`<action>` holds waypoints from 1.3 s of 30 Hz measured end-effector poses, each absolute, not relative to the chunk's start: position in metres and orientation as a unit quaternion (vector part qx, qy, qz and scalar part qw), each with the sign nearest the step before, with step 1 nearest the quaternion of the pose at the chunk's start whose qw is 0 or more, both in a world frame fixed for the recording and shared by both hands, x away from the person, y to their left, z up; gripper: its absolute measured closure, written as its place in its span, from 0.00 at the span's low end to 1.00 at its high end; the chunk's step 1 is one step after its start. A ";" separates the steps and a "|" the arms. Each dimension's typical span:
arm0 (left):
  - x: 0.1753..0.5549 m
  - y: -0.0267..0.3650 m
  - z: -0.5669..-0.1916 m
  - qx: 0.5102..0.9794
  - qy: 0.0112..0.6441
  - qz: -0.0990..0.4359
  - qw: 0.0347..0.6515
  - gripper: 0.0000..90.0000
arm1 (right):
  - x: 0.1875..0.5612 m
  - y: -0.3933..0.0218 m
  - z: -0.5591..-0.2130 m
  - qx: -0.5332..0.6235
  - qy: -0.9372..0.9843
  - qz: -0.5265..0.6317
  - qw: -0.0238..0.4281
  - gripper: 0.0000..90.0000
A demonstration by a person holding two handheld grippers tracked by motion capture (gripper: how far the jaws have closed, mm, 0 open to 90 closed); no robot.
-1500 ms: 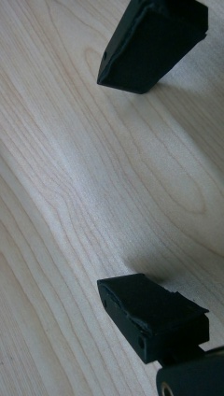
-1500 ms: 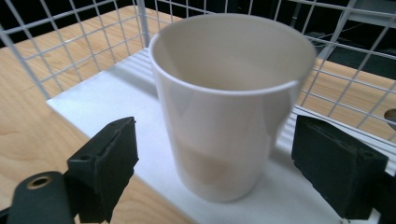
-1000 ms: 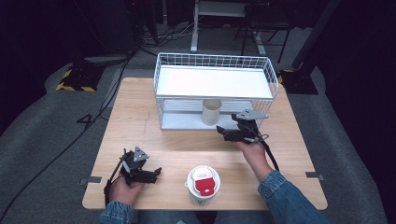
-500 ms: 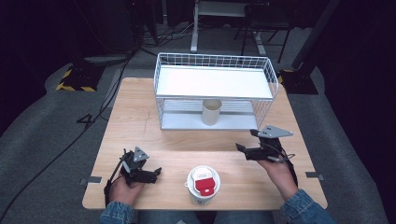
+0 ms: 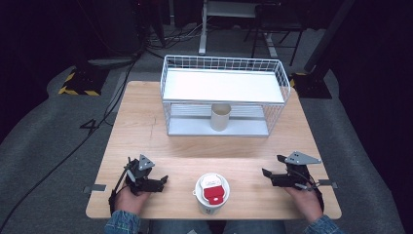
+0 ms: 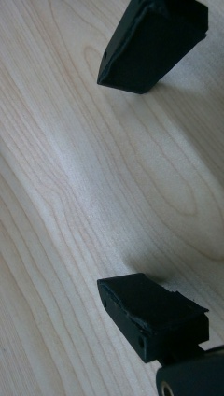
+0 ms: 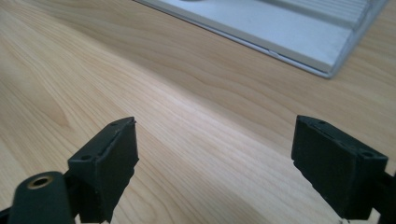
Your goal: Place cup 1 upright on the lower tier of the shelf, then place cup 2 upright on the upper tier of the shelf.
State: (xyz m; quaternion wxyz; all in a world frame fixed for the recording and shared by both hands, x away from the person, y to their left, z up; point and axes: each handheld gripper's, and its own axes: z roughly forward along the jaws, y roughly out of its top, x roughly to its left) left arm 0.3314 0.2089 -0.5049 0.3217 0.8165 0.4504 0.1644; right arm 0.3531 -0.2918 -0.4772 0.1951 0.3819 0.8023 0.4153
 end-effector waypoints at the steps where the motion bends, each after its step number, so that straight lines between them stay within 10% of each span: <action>1: 0.331 0.209 -0.505 0.815 0.452 0.163 0.323 0.06 | 0.353 -0.294 -0.479 0.386 0.803 0.411 0.195 0.17; 39: 0.327 0.208 -0.505 0.820 0.439 0.164 0.328 0.09 | 0.335 -0.295 -0.491 0.390 0.812 0.394 0.183 0.17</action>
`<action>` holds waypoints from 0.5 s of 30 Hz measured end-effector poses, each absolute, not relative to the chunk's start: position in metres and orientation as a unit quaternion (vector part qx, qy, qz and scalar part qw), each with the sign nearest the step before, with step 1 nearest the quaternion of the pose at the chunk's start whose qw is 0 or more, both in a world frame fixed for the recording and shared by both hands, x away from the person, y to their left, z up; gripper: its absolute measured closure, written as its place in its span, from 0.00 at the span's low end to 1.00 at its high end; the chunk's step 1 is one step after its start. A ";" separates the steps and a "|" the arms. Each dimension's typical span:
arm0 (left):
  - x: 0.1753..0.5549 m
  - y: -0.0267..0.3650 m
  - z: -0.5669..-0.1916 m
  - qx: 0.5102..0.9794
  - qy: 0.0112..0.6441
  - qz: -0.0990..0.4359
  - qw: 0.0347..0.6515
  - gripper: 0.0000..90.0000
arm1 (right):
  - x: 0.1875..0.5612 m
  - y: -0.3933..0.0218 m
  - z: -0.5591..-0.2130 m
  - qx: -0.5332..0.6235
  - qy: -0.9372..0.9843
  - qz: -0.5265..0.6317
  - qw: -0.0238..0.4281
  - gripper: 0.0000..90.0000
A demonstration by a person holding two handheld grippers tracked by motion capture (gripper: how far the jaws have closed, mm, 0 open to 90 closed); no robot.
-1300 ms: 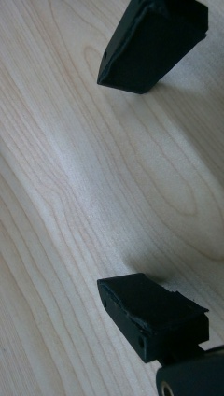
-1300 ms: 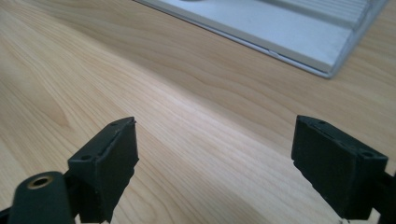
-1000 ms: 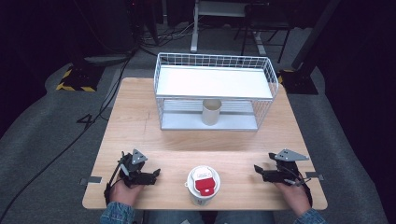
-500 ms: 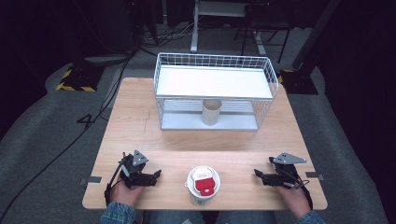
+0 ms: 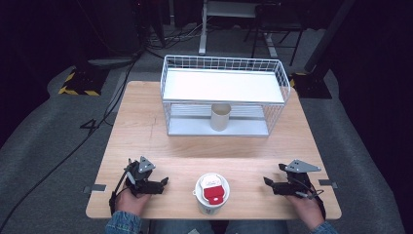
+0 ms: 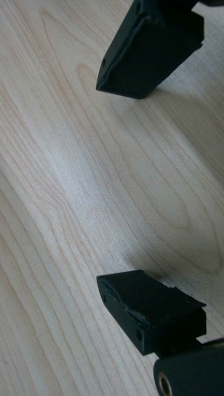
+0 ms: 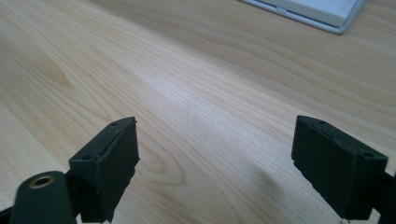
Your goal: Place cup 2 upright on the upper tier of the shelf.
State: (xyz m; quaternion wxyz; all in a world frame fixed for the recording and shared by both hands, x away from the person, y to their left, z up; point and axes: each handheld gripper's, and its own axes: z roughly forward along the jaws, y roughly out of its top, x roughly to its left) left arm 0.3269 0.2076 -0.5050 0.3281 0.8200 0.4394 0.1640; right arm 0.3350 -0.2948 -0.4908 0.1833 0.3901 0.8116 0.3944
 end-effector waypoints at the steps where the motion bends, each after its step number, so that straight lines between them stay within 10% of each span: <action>1: 0.327 0.208 -0.505 0.820 0.439 0.164 0.328 0.09 | 0.335 -0.295 -0.491 0.390 0.812 0.394 0.183 0.17; 15: 0.328 0.208 -0.505 0.821 0.439 0.162 0.329 0.09 | 0.305 -0.273 -0.467 0.324 0.812 0.461 0.151 0.17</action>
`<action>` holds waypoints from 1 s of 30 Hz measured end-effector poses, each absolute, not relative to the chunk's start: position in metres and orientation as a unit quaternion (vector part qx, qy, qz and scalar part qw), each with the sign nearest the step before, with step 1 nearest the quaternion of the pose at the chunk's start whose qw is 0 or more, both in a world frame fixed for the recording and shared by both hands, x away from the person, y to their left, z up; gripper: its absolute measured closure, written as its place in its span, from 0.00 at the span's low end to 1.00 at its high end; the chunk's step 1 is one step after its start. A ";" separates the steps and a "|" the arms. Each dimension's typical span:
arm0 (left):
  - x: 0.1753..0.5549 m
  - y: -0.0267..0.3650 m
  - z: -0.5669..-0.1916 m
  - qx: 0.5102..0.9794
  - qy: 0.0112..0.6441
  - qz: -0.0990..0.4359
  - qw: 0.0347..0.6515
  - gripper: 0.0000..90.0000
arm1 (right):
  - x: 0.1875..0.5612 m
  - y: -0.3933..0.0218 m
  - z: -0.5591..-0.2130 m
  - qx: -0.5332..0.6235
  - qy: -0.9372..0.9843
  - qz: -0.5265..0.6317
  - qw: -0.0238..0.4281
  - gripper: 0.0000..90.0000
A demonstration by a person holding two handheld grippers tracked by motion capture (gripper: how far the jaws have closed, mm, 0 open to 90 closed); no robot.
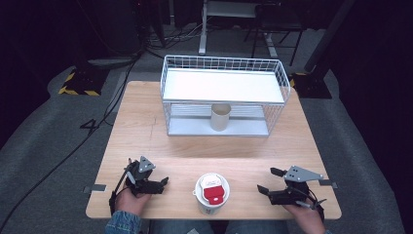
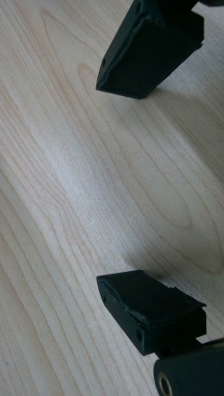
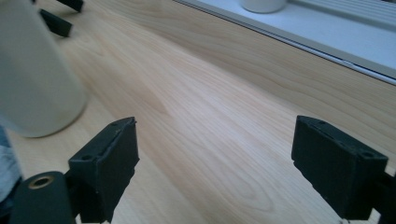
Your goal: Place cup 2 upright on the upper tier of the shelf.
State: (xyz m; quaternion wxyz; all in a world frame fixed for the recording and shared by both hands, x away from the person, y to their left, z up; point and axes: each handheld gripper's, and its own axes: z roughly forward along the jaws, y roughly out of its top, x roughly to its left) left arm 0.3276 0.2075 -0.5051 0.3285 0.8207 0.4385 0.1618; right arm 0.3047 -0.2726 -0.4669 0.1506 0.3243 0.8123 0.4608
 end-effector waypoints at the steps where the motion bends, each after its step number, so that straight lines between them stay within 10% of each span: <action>1: 0.328 0.207 -0.505 0.821 0.439 0.161 0.329 0.09 | 0.300 -0.266 -0.463 0.311 0.816 0.466 0.143 0.17; 30: 0.327 0.207 -0.505 0.821 0.440 0.161 0.327 0.09 | 0.270 -0.192 -0.436 0.196 0.840 0.503 0.058 0.14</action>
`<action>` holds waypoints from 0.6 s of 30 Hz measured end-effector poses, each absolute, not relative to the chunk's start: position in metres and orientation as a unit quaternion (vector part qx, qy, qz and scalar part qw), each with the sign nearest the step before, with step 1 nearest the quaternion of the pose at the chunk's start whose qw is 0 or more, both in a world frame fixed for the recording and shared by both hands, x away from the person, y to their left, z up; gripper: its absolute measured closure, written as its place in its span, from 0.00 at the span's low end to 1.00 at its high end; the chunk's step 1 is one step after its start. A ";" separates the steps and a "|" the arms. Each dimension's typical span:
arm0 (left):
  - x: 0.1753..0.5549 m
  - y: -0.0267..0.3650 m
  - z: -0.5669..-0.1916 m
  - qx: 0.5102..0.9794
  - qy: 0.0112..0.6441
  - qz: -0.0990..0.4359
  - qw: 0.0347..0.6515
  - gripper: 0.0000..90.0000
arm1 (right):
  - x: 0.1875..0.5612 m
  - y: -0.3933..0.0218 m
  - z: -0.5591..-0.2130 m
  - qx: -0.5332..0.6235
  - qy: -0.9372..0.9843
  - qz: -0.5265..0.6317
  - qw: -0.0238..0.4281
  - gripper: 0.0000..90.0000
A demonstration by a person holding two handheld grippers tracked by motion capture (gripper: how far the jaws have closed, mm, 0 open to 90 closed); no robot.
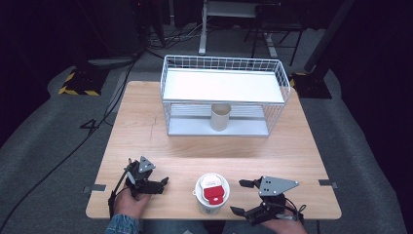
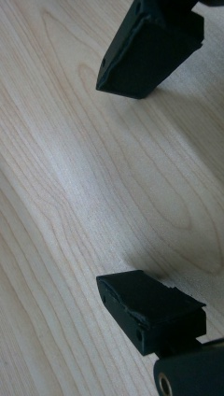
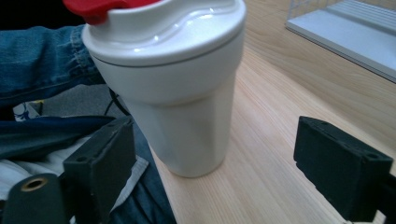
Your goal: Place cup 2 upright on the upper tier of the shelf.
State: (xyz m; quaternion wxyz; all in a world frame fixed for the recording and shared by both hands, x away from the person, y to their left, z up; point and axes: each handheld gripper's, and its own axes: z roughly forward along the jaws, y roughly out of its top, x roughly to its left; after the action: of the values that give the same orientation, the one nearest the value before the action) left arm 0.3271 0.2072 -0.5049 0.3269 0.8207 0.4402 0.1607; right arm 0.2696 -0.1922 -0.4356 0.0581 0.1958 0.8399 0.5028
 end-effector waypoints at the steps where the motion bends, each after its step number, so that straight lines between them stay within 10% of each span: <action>1: 0.327 0.207 -0.505 0.821 0.441 0.160 0.327 0.09 | 0.269 -0.189 -0.435 0.193 0.839 0.506 0.053 0.14; 18: 0.328 0.206 -0.505 0.822 0.438 0.161 0.327 0.09 | 0.274 -0.149 -0.451 0.177 0.841 0.510 0.036 0.06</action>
State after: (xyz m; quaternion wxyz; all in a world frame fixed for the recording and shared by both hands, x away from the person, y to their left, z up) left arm 0.3277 0.2065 -0.5047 0.3267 0.8217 0.4383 0.1613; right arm 0.2745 -0.1488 -0.4511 0.0357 0.1771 0.8409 0.5101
